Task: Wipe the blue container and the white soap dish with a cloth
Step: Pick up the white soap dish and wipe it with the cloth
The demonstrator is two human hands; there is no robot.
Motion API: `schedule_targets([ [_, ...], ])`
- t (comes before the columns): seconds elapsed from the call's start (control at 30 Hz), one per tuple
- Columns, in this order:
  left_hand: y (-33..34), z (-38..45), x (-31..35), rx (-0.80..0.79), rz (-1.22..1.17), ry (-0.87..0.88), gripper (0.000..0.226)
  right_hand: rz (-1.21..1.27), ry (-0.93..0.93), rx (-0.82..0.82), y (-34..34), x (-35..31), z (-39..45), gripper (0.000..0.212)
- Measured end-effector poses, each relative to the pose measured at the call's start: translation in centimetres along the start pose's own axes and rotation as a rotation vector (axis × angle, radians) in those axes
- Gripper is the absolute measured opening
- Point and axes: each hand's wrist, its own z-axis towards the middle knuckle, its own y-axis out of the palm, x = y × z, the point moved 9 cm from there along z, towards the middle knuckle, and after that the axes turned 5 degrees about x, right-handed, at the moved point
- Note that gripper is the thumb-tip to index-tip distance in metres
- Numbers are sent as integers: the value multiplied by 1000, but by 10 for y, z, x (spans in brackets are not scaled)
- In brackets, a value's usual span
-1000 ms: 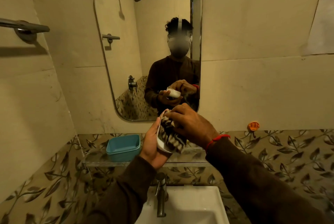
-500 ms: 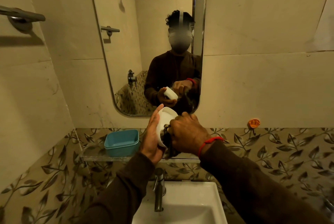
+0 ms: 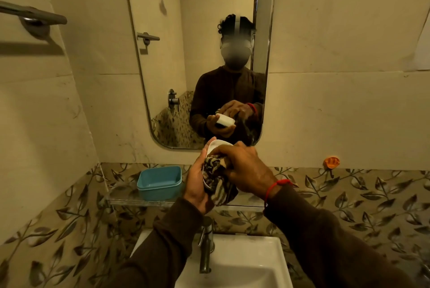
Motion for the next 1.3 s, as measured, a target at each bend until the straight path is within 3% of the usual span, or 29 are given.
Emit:
schedule_targets([
  [0.17, 5, -2, 2, -35, 21, 38, 49, -113, -24, 353, -39, 5, 2, 32],
  [0.33, 12, -8, -4, -51, 1, -4, 54, -216, -54, 479, -36, -7, -6, 31],
  [0.47, 13, -12, -7, -62, -5, -12, 52, -108, -71, 339, -22, -6, -4, 29],
  [0.67, 4, -8, 15, -55, 58, 55, 49, 11, -269, 109, -5, -33, -29, 39],
  [0.87, 11, -18, 2, -158, 204, 20, 47, -171, -196, -349, 11, -9, -38, 49],
  [0.93, 11, -18, 4, -134, 171, 9, 47, -240, -176, -416, 3, -1, -39, 48],
  [1.0, 7, -16, 13, -84, 98, 21, 53, -239, -189, -365, -11, -1, -35, 46],
  [1.13, 9, -21, 10, -83, 10, -33, 62, -72, -130, 57, -49, -2, -16, 36],
  [1.2, 15, -24, -3, -102, 2, -61, 64, 1, -45, 188, -49, 1, -15, 33],
  [1.3, 19, -25, -16, -89, 0, -75, 63, -150, 9, 296, -30, 1, -22, 32],
])
